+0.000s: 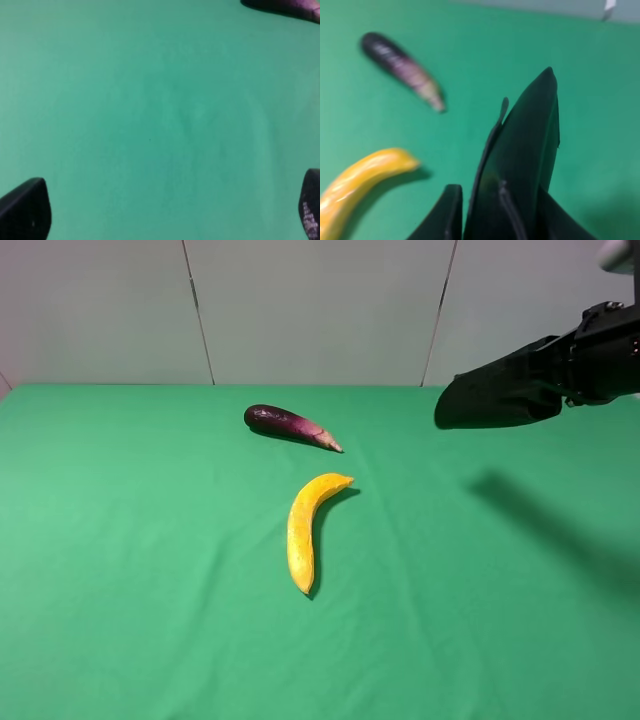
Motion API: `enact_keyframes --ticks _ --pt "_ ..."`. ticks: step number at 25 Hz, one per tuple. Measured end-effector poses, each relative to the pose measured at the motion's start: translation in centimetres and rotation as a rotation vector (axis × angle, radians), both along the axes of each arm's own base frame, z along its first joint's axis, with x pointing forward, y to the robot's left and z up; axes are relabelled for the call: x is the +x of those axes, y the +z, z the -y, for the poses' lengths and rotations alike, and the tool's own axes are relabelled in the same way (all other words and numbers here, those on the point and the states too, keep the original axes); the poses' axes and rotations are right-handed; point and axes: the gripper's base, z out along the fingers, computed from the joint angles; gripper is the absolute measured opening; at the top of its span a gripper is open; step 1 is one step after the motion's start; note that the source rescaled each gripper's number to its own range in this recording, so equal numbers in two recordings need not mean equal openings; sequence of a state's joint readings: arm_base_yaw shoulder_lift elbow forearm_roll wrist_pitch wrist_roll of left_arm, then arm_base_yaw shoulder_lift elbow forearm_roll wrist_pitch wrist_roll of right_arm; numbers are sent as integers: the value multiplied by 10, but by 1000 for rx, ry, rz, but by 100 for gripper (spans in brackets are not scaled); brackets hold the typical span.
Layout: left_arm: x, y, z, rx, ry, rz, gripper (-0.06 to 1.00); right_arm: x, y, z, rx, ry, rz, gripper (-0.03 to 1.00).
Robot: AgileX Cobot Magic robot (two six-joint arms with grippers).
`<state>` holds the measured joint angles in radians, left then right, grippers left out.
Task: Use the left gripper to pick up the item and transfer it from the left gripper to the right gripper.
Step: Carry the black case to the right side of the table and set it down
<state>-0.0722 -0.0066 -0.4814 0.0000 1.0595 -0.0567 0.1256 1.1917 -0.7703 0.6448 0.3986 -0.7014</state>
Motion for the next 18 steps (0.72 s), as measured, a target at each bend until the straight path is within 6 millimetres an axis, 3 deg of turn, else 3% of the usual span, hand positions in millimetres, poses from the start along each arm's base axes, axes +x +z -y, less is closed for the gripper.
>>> enact_keyframes --ticks 8,18 --pt "0 0 0 0 0 0 100 11 -5 8 -88 -58 78 6" --pt "0 0 0 0 0 0 100 -6 -55 25 -164 -202 129 6"
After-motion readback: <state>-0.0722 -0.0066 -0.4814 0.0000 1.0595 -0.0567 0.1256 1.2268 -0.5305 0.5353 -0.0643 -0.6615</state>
